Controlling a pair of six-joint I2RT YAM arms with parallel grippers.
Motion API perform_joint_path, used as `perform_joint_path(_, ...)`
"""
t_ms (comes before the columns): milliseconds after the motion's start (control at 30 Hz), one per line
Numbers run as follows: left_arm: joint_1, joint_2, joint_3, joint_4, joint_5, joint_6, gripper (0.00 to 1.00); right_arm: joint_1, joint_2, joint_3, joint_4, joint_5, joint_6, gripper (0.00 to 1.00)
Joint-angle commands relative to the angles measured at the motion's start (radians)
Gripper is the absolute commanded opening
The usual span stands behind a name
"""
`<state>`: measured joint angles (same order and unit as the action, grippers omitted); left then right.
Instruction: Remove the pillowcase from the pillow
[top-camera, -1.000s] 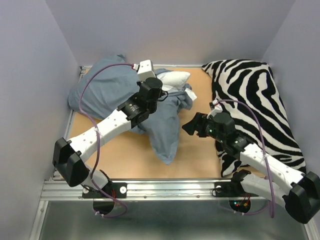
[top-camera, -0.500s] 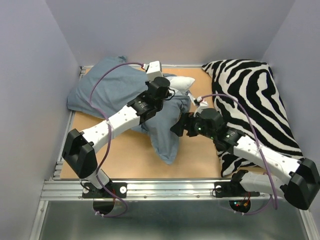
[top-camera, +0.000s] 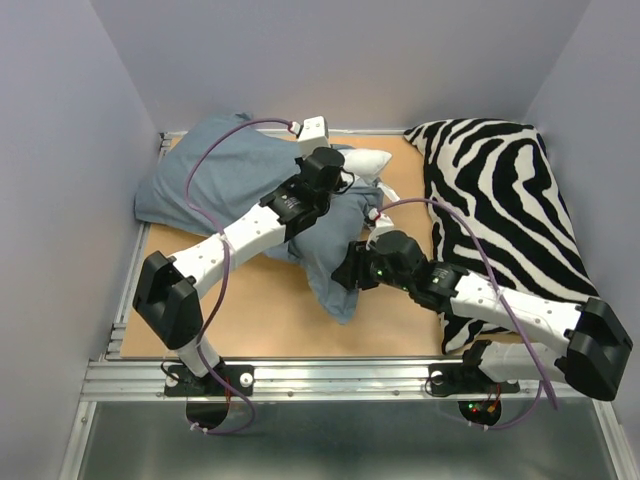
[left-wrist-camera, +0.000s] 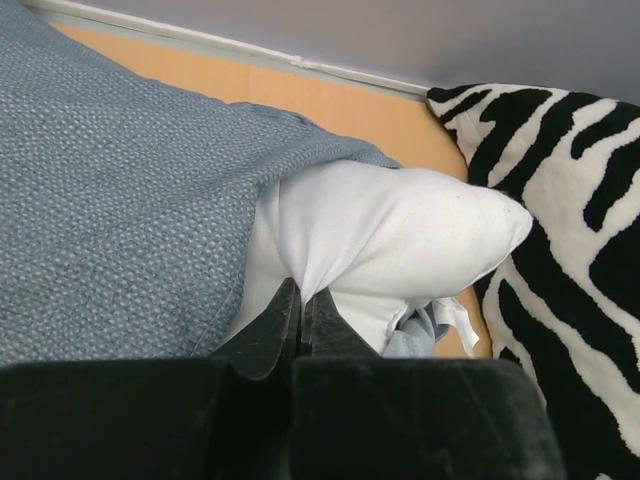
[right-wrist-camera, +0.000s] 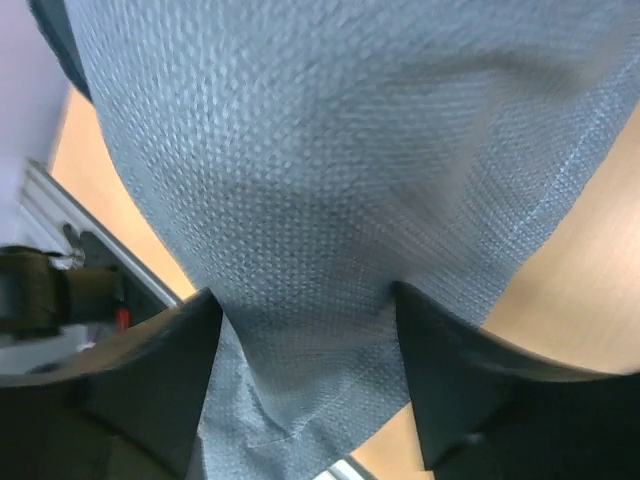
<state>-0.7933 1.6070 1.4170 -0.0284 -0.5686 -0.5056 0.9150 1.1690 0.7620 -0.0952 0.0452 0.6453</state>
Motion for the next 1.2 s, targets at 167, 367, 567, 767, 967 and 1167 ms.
perform_joint_path(167, 0.029, -0.004, 0.154, 0.073, 0.004, 0.027, 0.00, 0.039, -0.058, -0.093, 0.055, 0.076, 0.095, 0.12)
perform_joint_path(367, 0.101, -0.002, 0.207, 0.067, 0.053, 0.038, 0.00, 0.041, -0.167, -0.202, 0.042, 0.070, 0.151, 0.10)
perform_joint_path(567, 0.158, 0.010, 0.276, 0.051, 0.075, 0.053, 0.00, 0.053, -0.189, -0.276, 0.038, 0.071, 0.192, 0.14)
perform_joint_path(767, 0.195, 0.018, 0.313, 0.041, 0.110, 0.052, 0.00, 0.061, -0.216, -0.300, 0.037, 0.094, 0.209, 0.05)
perform_joint_path(967, 0.200, 0.018, 0.307, 0.033, 0.105, 0.055, 0.00, 0.062, -0.236, -0.234, -0.032, 0.150, 0.151, 0.00)
perform_joint_path(1167, 0.288, 0.022, 0.428, -0.005, 0.183, 0.062, 0.00, 0.062, -0.236, -0.319, -0.038, 0.136, 0.221, 0.01)
